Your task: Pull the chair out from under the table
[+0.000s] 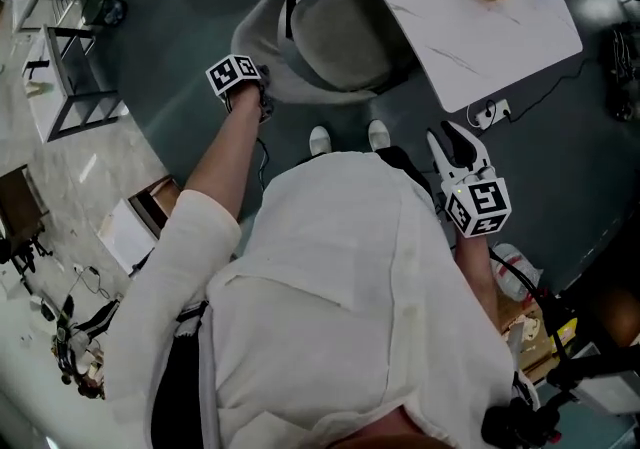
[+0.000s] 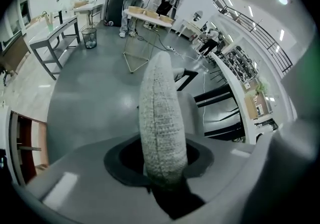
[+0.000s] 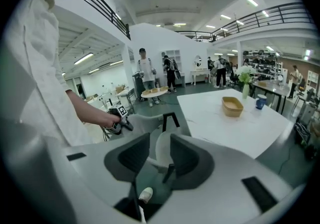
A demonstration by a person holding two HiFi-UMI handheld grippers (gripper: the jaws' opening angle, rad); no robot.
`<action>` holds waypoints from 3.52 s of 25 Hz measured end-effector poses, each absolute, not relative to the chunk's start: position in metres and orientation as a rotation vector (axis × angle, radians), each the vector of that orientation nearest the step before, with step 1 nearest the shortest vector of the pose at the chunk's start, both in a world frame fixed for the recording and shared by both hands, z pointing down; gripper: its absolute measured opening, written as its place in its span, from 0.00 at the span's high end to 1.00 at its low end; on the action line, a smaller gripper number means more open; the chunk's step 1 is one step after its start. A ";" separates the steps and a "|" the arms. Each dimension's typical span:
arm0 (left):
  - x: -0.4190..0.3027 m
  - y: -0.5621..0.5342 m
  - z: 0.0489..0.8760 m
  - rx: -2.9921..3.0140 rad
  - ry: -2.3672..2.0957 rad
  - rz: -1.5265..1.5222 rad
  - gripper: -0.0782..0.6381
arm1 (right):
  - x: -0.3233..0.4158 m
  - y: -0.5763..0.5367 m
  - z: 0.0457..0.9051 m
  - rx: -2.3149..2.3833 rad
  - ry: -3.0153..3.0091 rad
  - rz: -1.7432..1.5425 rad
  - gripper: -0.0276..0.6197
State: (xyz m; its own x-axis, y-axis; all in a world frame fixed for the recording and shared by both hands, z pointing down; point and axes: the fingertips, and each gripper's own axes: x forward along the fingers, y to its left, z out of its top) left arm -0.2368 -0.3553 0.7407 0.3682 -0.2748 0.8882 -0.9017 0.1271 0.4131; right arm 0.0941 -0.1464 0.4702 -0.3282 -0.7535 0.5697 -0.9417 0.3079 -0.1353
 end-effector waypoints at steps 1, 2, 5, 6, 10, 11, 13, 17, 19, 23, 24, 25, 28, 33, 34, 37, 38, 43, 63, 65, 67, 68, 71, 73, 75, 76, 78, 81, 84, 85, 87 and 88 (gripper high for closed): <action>-0.237 -0.356 0.742 1.398 -1.156 0.648 0.72 | 0.093 -0.144 0.471 1.523 -2.175 0.647 0.78; -0.238 -0.356 0.743 1.387 -1.161 0.644 0.73 | 0.093 -0.143 0.473 1.534 -2.170 0.654 0.78; -0.239 -0.354 0.747 1.362 -1.159 0.611 0.73 | 0.091 -0.139 0.475 1.557 -2.162 0.672 0.78; -0.239 -0.353 0.749 1.355 -1.154 0.599 0.73 | 0.090 -0.139 0.475 1.560 -2.161 0.675 0.78; -0.240 -0.354 0.751 1.363 -1.159 0.612 0.74 | 0.087 -0.143 0.474 1.547 -2.161 0.672 0.78; -0.239 -0.354 0.751 1.365 -1.165 0.620 0.74 | 0.087 -0.144 0.474 1.544 -2.162 0.672 0.78; -0.239 -0.355 0.750 1.356 -1.177 0.613 0.75 | 0.088 -0.145 0.473 1.540 -2.164 0.673 0.78; -0.242 -0.354 0.745 1.333 -1.207 0.562 0.78 | 0.086 -0.145 0.473 1.517 -2.176 0.672 0.78; -0.242 -0.354 0.742 1.321 -1.217 0.543 0.80 | 0.086 -0.146 0.473 1.511 -2.184 0.663 0.78; -0.241 -0.354 0.736 1.309 -1.214 0.522 0.80 | 0.085 -0.148 0.472 1.502 -2.201 0.650 0.78; -0.241 -0.355 0.735 1.308 -1.215 0.518 0.80 | 0.084 -0.148 0.472 1.499 -2.207 0.647 0.78; -0.240 -0.355 0.733 1.305 -1.215 0.514 0.79 | 0.084 -0.148 0.471 1.497 -2.211 0.643 0.78; -0.242 -0.356 0.728 1.295 -1.224 0.501 0.79 | 0.086 -0.146 0.470 1.501 -2.218 0.638 0.78; -0.270 -0.350 0.724 1.275 -1.252 0.485 0.79 | 0.081 -0.139 0.474 1.511 -2.224 0.647 0.78; -0.276 -0.348 0.723 1.273 -1.256 0.485 0.80 | 0.079 -0.137 0.475 1.508 -2.226 0.650 0.78; -0.290 -0.340 0.721 1.266 -1.261 0.485 0.80 | 0.073 -0.136 0.477 1.492 -2.235 0.657 0.78; -0.293 -0.338 0.721 1.264 -1.261 0.485 0.80 | 0.070 -0.136 0.477 1.485 -2.239 0.656 0.78; -0.310 -0.327 0.720 1.258 -1.265 0.487 0.80 | 0.064 -0.139 0.476 1.454 -2.257 0.637 0.78; -0.394 -0.283 0.720 1.200 -1.311 0.464 0.80 | 0.028 -0.150 0.477 1.321 -2.319 0.585 0.78; -0.401 -0.279 0.719 1.196 -1.316 0.465 0.80 | 0.025 -0.151 0.477 1.310 -2.323 0.586 0.78; -0.409 -0.275 0.718 1.195 -1.321 0.465 0.80 | 0.021 -0.152 0.477 1.299 -2.326 0.588 0.78; -0.412 -0.273 0.717 1.194 -1.322 0.465 0.80 | 0.019 -0.152 0.477 1.293 -2.328 0.588 0.78; -0.422 -0.266 0.716 1.188 -1.322 0.467 0.80 | 0.015 -0.153 0.477 1.273 -2.334 0.587 0.78; -0.429 -0.262 0.715 1.183 -1.324 0.470 0.80 | 0.012 -0.153 0.477 1.261 -2.339 0.583 0.78; -0.436 -0.258 0.715 1.177 -1.328 0.468 0.80 | 0.010 -0.155 0.477 1.251 -2.344 0.577 0.78; -0.440 -0.256 0.714 1.174 -1.330 0.466 0.80 | 0.009 -0.155 0.476 1.247 -2.345 0.574 0.78; -0.450 -0.251 0.714 1.165 -1.336 0.462 0.80 | 0.005 -0.154 0.476 1.239 -2.347 0.569 0.78; -0.471 -0.242 0.714 1.156 -1.346 0.459 0.80 | -0.005 -0.151 0.476 1.226 -2.355 0.559 0.78; -0.487 -0.236 0.713 1.150 -1.355 0.462 0.80 | -0.008 -0.151 0.476 1.215 -2.356 0.557 0.78; -0.491 -0.235 0.713 1.147 -1.358 0.465 0.79 | -0.007 -0.152 0.476 1.211 -2.357 0.556 0.78; -0.501 -0.232 0.712 1.139 -1.364 0.472 0.79 | -0.008 -0.153 0.476 1.202 -2.358 0.555 0.78; -0.507 -0.230 0.712 1.135 -1.369 0.476 0.79 | -0.008 -0.153 0.476 1.199 -2.358 0.554 0.78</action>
State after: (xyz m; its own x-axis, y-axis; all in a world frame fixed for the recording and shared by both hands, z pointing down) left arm -0.5066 -0.2300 0.7118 0.2144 -0.3320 0.9186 -0.8300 0.4339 0.3505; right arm -0.0081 -0.1534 0.4762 -0.5306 -0.6503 0.5437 -0.8244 0.5450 -0.1527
